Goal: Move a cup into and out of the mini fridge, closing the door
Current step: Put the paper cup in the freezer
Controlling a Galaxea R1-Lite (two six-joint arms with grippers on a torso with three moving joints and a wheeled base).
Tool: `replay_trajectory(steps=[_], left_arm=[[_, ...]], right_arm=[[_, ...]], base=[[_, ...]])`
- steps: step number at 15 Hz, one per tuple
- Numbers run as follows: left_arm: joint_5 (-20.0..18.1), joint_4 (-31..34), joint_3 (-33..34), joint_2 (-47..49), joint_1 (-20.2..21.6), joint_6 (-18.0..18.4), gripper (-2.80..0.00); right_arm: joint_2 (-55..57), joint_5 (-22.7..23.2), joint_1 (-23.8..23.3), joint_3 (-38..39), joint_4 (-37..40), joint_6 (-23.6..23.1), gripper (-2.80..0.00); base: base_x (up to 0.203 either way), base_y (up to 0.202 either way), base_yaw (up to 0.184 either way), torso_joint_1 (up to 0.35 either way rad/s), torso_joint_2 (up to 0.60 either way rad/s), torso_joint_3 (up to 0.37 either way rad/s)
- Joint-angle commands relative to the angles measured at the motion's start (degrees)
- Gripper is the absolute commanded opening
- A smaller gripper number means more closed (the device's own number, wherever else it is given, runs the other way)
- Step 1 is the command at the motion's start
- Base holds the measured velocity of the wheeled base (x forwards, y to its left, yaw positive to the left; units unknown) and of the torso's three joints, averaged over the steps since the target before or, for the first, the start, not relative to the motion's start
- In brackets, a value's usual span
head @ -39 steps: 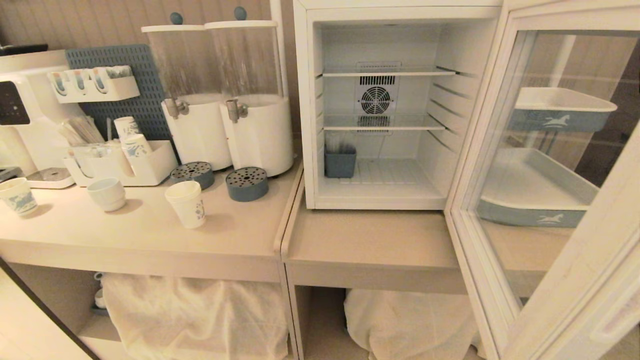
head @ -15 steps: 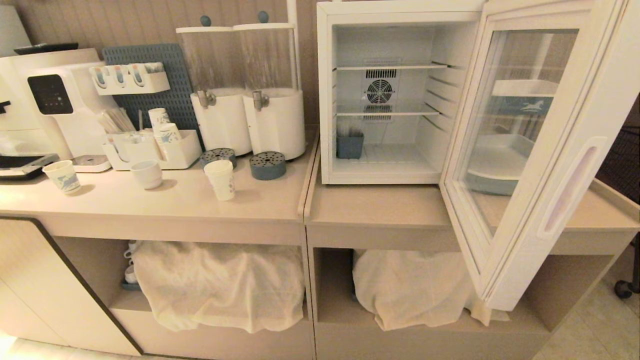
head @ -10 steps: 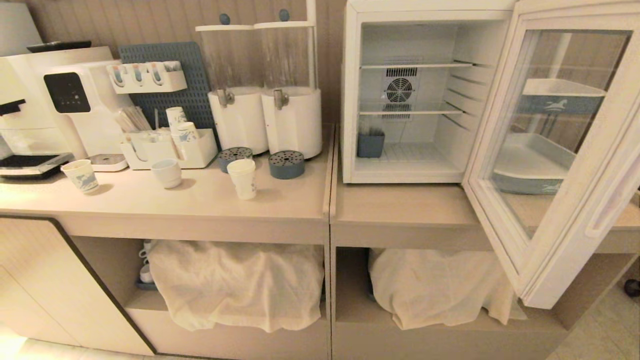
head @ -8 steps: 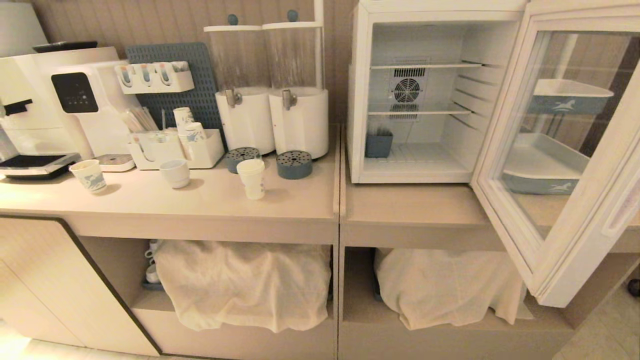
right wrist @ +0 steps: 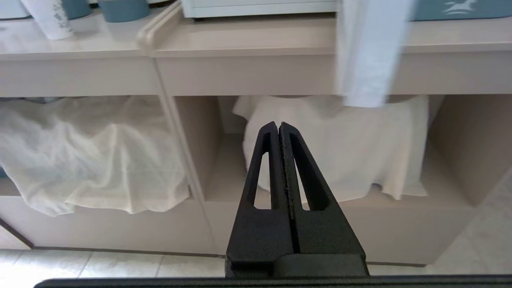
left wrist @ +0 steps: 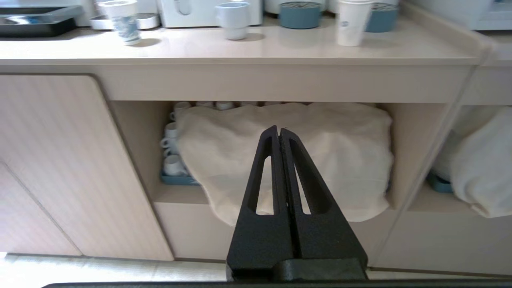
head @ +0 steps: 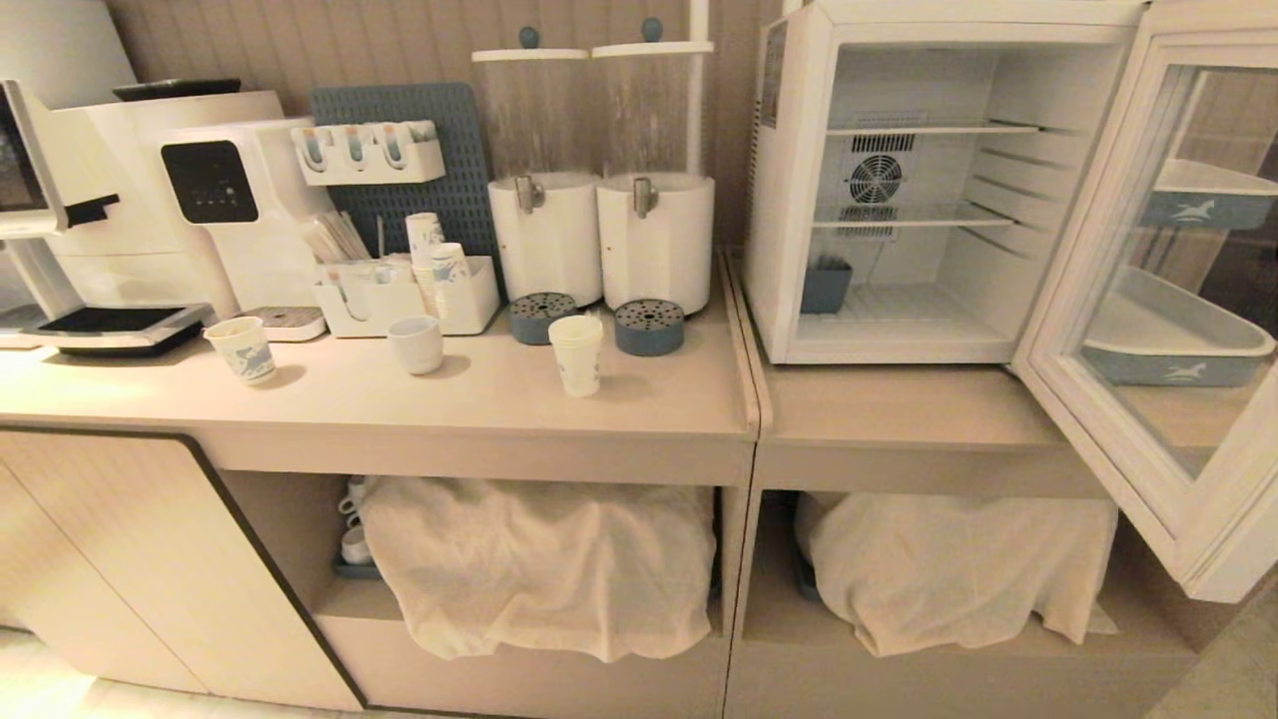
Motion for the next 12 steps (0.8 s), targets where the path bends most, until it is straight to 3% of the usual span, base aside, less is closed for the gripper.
replay_trajectory(steps=[1, 12], left_arm=[[0.0, 0.0, 0.8, 0.1, 0.0, 0.0, -2.80], [0.0, -0.1, 0.9, 0.1, 0.0, -0.2, -2.80]], right_arm=[[0.1, 0.0, 0.0, 0.0, 0.0, 0.0, -2.80], [0.1, 0.0, 0.0, 0.0, 0.0, 0.0, -2.80]], base=[[0.000, 0.194, 0.001, 0.003, 0.00, 0.002], [0.000, 0.194, 0.001, 0.000, 0.00, 0.002]])
